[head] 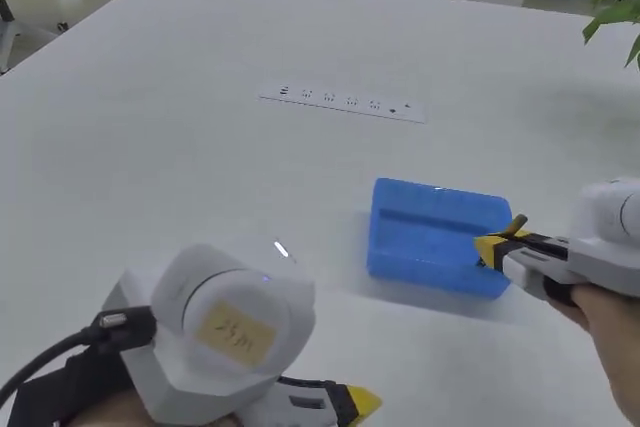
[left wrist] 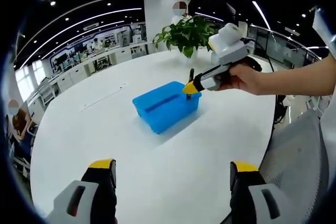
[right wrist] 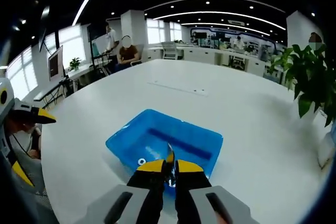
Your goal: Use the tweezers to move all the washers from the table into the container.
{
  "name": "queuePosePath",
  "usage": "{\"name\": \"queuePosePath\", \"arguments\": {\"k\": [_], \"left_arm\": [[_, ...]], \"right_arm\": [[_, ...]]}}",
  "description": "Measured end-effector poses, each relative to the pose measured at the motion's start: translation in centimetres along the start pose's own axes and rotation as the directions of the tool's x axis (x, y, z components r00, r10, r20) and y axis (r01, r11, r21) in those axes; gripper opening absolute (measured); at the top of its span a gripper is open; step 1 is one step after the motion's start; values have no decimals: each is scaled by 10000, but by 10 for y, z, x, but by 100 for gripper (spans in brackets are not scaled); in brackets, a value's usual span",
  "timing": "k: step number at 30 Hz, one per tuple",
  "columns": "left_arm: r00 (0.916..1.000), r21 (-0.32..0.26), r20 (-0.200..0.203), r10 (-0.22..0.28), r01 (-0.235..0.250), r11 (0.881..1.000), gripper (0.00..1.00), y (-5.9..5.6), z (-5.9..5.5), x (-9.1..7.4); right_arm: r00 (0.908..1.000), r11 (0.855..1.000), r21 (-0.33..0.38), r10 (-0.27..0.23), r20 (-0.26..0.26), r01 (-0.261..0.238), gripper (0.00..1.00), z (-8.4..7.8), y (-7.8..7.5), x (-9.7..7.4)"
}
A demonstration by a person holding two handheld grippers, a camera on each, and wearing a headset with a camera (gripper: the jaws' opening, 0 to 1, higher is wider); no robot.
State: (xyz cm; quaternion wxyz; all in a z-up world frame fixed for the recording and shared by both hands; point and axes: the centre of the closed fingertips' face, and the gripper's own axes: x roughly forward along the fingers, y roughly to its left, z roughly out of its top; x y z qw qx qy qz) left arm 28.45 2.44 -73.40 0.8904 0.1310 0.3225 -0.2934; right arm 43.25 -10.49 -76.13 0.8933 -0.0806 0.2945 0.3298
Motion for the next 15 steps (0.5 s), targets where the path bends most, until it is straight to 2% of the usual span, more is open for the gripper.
{"name": "queuePosePath", "arguments": {"k": [5,9,10,12,15], "left_arm": [[10000,-70,2,-29,29,10000,91,0,0,1],[9999,-137,37,-163,163,9998,89,-1,2,0],[9991,-317,184,-390,396,9987,86,-3,7,-1],[9966,-564,621,-542,577,9967,83,-4,17,-2],[9930,-440,840,-832,871,9952,76,-4,27,-3]], "right_arm": [[9998,9999,86,128,-155,-127,3,-5,1,4],[9998,9998,36,194,-84,-194,4,-3,2,3],[10000,9999,-80,77,17,-77,4,-2,1,0],[9999,9999,-146,48,132,-46,4,2,2,-6],[9986,9997,-248,-52,527,65,4,14,6,-18]]}}
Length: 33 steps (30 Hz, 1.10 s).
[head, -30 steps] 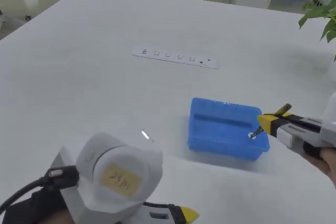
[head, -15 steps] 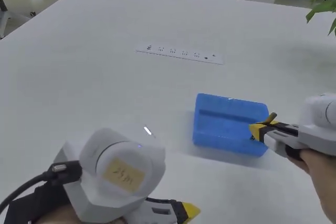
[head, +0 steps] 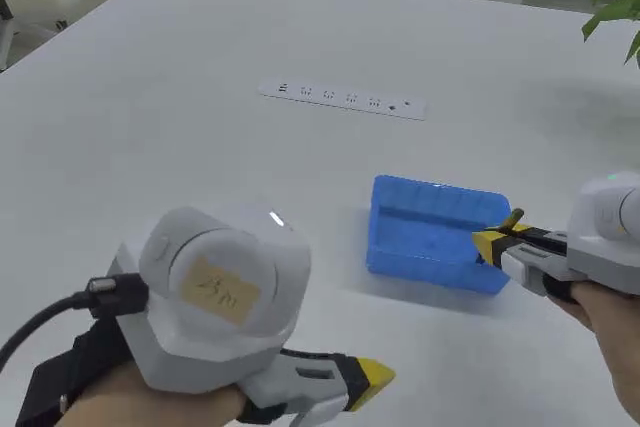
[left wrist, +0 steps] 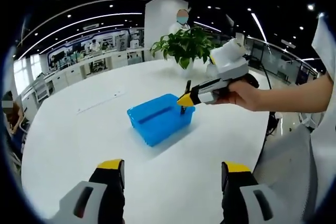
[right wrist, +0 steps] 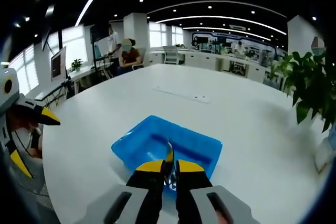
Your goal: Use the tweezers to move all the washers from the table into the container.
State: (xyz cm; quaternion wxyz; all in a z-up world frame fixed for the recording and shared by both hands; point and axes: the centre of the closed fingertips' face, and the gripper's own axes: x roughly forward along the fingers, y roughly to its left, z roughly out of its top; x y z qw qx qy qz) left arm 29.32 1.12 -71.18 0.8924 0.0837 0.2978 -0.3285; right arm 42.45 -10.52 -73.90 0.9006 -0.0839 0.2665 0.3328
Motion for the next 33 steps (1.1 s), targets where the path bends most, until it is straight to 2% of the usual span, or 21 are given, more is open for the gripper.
{"name": "queuePosePath", "arguments": {"k": [2,3,5,6,7,8,13,16,17,20,22,25,27,29,30,32,33], "left_arm": [[9999,222,102,-100,98,9997,71,-1,5,2],[9996,356,141,-235,230,9991,69,-3,7,3],[9976,617,305,-622,602,9963,60,-8,15,4],[9956,594,478,-807,778,9952,56,-10,22,4],[9936,651,557,-982,945,9934,51,-13,26,5],[9924,690,585,-1087,1046,9921,49,-14,31,6],[9800,1340,997,-1723,1583,9783,36,-27,56,7],[9726,1694,1082,-2058,1859,9679,30,-34,64,9],[9679,1883,1076,-2272,2045,9606,28,-38,66,9],[9576,2256,963,-2716,2447,9430,22,-46,67,12],[9564,2256,938,-2766,2502,9415,19,-49,67,14],[9498,2344,739,-3040,2797,9310,16,-54,63,19],[9433,2724,580,-3268,3000,9142,11,-59,61,20],[9415,3006,335,-3353,3104,9018,9,-60,57,22],[9431,3227,145,-3323,3101,8943,9,-60,54,23],[9364,3364,-78,-3510,3330,8809,8,-64,50,25],[9350,3355,-141,-3545,3384,8792,8,-65,49,26]], "right_arm": [[9994,9998,-207,28,339,-21,4,11,6,-10],[9983,9990,-372,285,499,-266,4,18,15,-15],[9969,9946,-910,561,549,-509,4,23,24,-22],[9970,9878,-1469,588,503,-509,4,25,30,-26],[9972,9840,-1703,597,446,-513,4,25,34,-28],[9959,9770,-1983,855,291,-781,4,23,43,-31],[9922,9490,-2895,1219,-274,-1246,4,9,68,-37],[9868,9331,-3211,1504,-600,-1618,4,-1,81,-39],[9849,9278,-3305,1585,-699,-1728,4,-4,86,-40],[9801,9150,-3524,1738,-956,-1966,4,-11,94,-41],[9779,9024,-3786,1751,-1139,-2057,4,-16,98,-40],[9719,8928,-3868,1929,-1346,-2308,4,-24,107,-38],[9711,8807,-4120,1904,-1439,-2337,4,-28,111,-37],[9688,8741,-4217,1916,-1570,-2412,4,-31,114,-37],[9684,8722,-4246,1928,-1581,-2430,4,-33,116,-36],[9648,8716,-4182,2028,-1675,-2558,4,-37,120,-35],[9643,8716,-4170,2045,-1682,-2576,4,-38,121,-34]]}}
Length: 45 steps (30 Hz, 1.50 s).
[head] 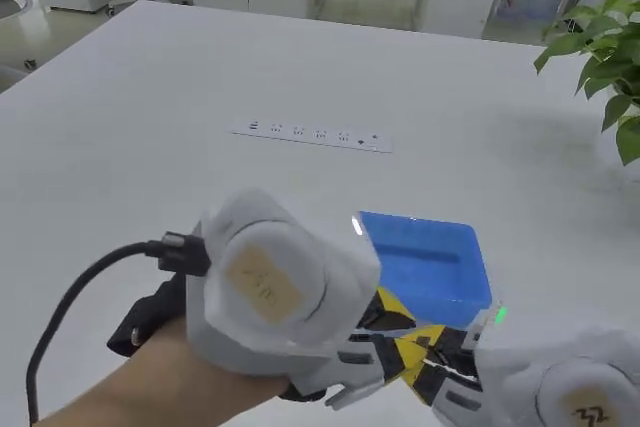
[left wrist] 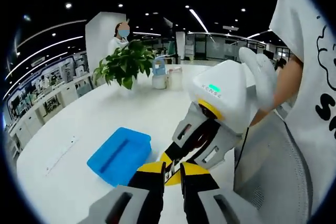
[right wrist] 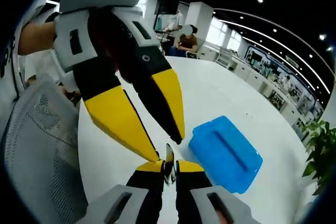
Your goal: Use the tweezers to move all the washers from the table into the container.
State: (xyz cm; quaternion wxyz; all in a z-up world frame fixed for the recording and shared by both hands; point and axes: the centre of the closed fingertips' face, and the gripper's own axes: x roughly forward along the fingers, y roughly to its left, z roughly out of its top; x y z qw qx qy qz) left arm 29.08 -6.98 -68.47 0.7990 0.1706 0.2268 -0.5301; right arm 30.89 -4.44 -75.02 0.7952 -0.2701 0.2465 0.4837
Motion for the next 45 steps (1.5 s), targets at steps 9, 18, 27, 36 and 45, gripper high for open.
{"name": "queuePosePath", "arguments": {"k": [9,18,27,36,45], "left_arm": [[9959,1342,-800,-422,527,9895,0,-6,-19,18],[9851,2420,-1499,-842,1191,9629,0,-12,-42,37],[9737,1529,-1893,-1269,1569,9757,0,6,-76,43],[9574,895,-2583,-1291,1568,9836,0,13,-109,56],[9681,385,-2434,-594,708,9968,7,18,-114,57]], "right_arm": [[9978,9977,-677,-54,-655,10,4,-21,7,5],[9905,9951,-983,-34,-1376,-103,5,-47,6,8],[9964,9970,729,-215,-825,275,10,-46,3,9],[9929,9595,2626,-823,-861,1022,29,-63,2,-27],[9875,8863,4354,-1391,-748,1578,41,-71,-9,-49]]}}
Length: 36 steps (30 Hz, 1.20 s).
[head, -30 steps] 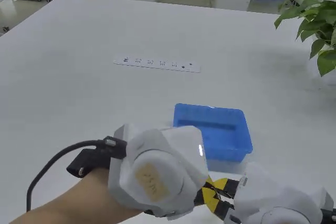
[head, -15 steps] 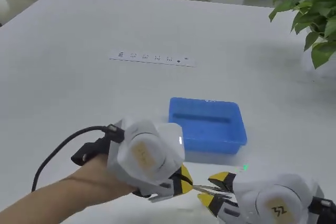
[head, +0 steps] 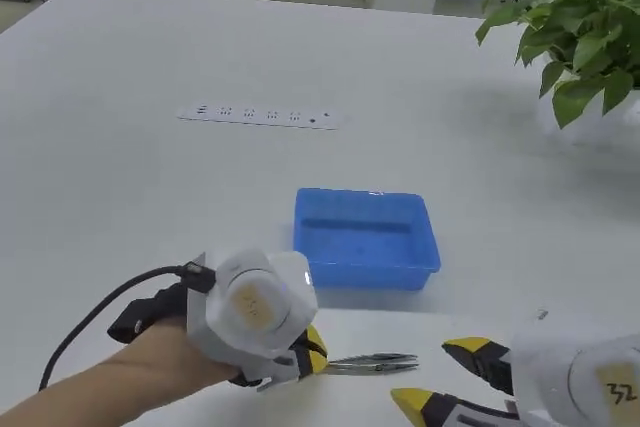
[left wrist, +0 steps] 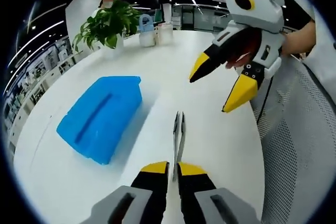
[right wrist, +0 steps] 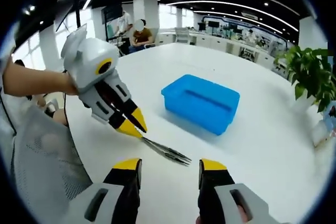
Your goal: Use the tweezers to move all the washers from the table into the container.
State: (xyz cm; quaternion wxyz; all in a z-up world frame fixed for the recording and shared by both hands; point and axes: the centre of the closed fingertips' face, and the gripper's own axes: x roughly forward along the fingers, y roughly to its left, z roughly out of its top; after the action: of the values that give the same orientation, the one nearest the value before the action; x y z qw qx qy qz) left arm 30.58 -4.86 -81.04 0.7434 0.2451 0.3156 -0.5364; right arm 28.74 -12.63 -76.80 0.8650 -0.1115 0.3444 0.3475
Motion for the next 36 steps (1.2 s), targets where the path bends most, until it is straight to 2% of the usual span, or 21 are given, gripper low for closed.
{"name": "queuePosePath", "arguments": {"k": [2,5,6,8,9,11,12,14,15,16,18,19,21,24,25,28,30,31,32,35,36], "left_arm": [[9999,-282,-67,133,-135,9995,16,0,-3,-4],[9964,-1286,347,774,-723,9891,24,4,2,-16],[9927,-1759,622,1037,-913,9802,30,5,5,-21],[9854,-2706,636,1582,-1355,9531,43,8,2,-31],[9817,-2918,681,1779,-1509,9445,51,9,2,-35],[9696,-3256,853,2295,-1906,9261,59,10,4,-47],[9673,-3327,836,2395,-1995,9217,65,8,3,-51],[9520,-3588,764,2962,-2510,8991,79,11,3,-60],[9529,-3626,739,2942,-2491,8980,85,7,3,-64],[9528,-3693,701,2955,-2504,8949,86,6,2,-67],[9428,-4049,715,3256,-2709,8733,88,8,2,-75],[9431,-4145,656,3260,-2714,8686,90,7,1,-77],[9322,-4491,532,3580,-2979,8424,93,9,-1,-84],[9222,-4978,745,3795,-2954,8155,93,10,1,-91],[9158,-5133,794,3936,-3009,8037,95,11,2,-94],[9032,-5344,935,4189,-3095,7865,98,12,5,-100],[8967,-5399,1096,4290,-3087,7831,99,12,8,-103],[8911,-5430,1169,4385,-3123,7795,99,13,9,-105],[8777,-5431,1331,4605,-3240,7746,99,15,12,-108],[8705,-5545,1432,4708,-3235,7667,99,17,14,-109],[8693,-5530,1498,4711,-3213,7687,99,17,14,-109]], "right_arm": [[9999,9996,288,-31,104,28,42,1,-4,-4],[9998,9986,507,-157,94,152,47,2,-10,-8],[9997,9984,527,-231,81,227,51,1,-12,-9],[9993,9979,534,-361,71,357,55,2,-17,-10],[9992,9975,585,-387,27,385,58,1,-18,-10],[9991,9967,691,-428,-31,429,63,0,-22,-11],[9990,9964,714,-448,-63,451,64,-1,-23,-11],[9986,9958,747,-536,-10,535,66,0,-26,-13],[9984,9954,777,-561,11,559,68,0,-26,-13],[9985,9949,847,-553,-5,552,70,0,-27,-14],[9982,9943,889,-603,73,595,72,1,-28,-16],[9980,9940,907,-619,111,606,73,2,-28,-17],[9980,9942,885,-626,98,615,77,2,-29,-17],[9975,9940,833,-711,47,705,81,2,-30,-19],[9974,9935,891,-718,63,709,83,3,-30,-19],[9978,9901,1241,-662,68,649,88,4,-30,-20],[9970,9899,1221,-746,198,716,89,7,-31,-21],[9964,9896,1206,-815,238,780,89,8,-32,-21],[9953,9892,1175,-921,305,880,90,10,-34,-22],[9914,9887,1083,-1111,687,1033,92,19,-38,-23],[9908,9884,1084,-1145,722,1063,92,20,-39,-24]]}}
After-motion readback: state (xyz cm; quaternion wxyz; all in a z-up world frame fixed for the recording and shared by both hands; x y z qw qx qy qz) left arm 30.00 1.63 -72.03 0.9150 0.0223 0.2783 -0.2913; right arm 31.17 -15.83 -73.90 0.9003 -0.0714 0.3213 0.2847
